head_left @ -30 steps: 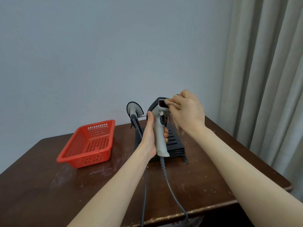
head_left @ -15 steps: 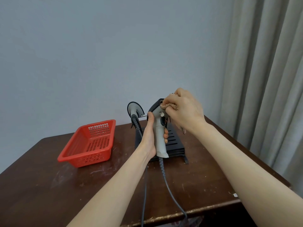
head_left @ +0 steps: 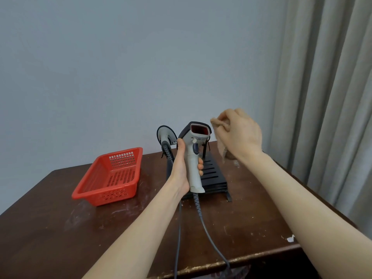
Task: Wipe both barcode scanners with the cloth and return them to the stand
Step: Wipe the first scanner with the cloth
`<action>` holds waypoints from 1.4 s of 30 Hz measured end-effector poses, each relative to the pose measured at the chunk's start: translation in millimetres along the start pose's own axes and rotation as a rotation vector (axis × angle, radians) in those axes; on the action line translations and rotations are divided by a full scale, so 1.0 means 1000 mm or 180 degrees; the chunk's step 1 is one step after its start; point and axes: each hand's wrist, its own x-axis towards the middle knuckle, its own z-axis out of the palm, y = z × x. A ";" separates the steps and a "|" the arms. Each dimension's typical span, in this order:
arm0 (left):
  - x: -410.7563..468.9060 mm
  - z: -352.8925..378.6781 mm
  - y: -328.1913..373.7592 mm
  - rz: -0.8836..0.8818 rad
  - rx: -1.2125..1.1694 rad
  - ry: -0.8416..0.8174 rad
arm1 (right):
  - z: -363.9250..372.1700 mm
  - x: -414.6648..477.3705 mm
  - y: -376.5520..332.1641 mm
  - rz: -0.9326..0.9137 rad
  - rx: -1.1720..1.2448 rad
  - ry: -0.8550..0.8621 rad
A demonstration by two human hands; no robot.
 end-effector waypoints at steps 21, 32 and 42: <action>0.002 0.003 0.000 0.0231 0.0424 0.0299 | 0.003 -0.004 -0.018 -0.0125 -0.0903 -0.0882; 0.002 0.002 -0.004 0.0272 0.0369 0.0249 | -0.001 0.001 -0.023 0.0328 0.0843 -0.1197; 0.000 -0.001 -0.002 0.0161 0.0122 0.0170 | 0.000 -0.003 -0.004 -0.0037 -0.0355 -0.0801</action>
